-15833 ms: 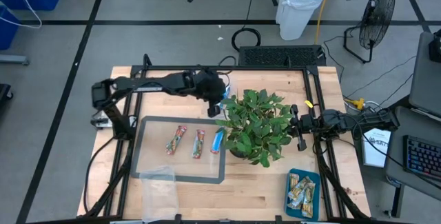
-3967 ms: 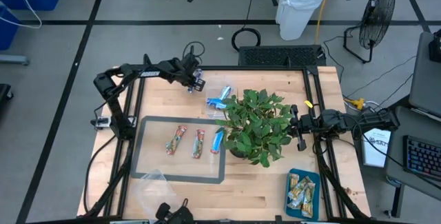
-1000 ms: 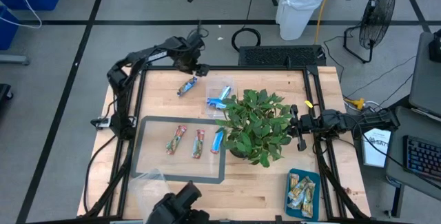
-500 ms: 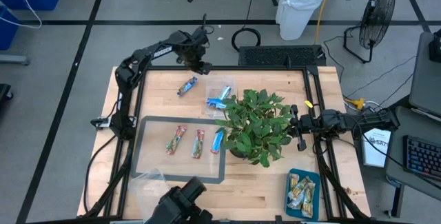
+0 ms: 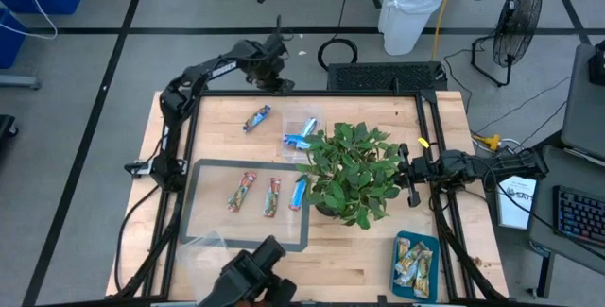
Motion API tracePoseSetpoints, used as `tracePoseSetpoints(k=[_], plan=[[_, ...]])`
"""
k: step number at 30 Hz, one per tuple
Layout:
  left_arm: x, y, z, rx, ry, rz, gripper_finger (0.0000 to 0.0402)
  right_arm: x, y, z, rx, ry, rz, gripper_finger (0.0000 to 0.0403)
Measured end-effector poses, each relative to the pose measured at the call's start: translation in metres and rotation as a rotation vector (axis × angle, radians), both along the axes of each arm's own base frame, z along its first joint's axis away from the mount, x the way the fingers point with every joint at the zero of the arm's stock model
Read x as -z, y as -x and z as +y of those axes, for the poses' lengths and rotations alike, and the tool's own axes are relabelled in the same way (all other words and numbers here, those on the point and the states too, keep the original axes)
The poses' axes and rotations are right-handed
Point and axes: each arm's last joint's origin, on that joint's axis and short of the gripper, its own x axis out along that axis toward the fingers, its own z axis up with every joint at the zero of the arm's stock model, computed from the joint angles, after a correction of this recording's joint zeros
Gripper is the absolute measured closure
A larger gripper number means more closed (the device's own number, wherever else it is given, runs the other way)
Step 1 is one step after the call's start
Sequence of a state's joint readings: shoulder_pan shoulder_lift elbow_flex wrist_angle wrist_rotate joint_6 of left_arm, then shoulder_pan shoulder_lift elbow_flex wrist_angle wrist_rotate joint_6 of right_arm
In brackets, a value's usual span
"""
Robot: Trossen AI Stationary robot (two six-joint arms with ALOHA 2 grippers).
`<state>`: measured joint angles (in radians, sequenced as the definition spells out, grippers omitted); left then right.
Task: Pick and place Granola Bars by type
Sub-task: Adjust the bottom transparent bin
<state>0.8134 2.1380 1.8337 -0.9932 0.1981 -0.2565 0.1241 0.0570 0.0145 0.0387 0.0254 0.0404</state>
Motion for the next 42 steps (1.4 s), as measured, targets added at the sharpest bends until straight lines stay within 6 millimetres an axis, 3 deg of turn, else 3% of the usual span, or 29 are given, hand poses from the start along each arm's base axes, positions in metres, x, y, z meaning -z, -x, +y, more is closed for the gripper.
tracePoseSetpoints(k=[6, 15, 29, 33, 37, 39, 42], plan=[[0.023, -0.001, -0.001, -0.015, 0.014, 0.181, 0.0259, 0.000, 0.000, 0.000, 0.000, 0.000, 0.000, 0.0403], [0.025, 0.016, -0.008, -0.021, 0.142, 0.306, 0.0259, 0.000, 0.000, 0.000, 0.000, 0.000, 0.001, 0.0403], [0.022, 0.010, -0.024, 0.197, 0.170, 0.317, 0.0259, 0.000, 0.000, 0.000, 0.000, 0.000, 0.001, 0.0403], [-0.005, 0.003, -0.042, 0.323, 0.091, 0.272, 0.0272, 0.000, 0.000, 0.000, 0.000, 0.000, 0.000, 0.0403], [-0.045, -0.007, -0.078, 0.376, -0.081, 0.311, 0.0338, 0.000, 0.000, 0.000, 0.000, 0.000, 0.001, 0.0403], [-0.074, -0.006, -0.105, 0.372, -0.176, 0.320, 0.0382, 0.000, 0.000, 0.000, 0.000, 0.000, 0.001, 0.0403], [-0.116, 0.004, -0.158, 0.377, -0.267, 0.275, 0.0391, 0.000, 0.000, 0.000, 0.000, 0.000, 0.000, 0.0403]])
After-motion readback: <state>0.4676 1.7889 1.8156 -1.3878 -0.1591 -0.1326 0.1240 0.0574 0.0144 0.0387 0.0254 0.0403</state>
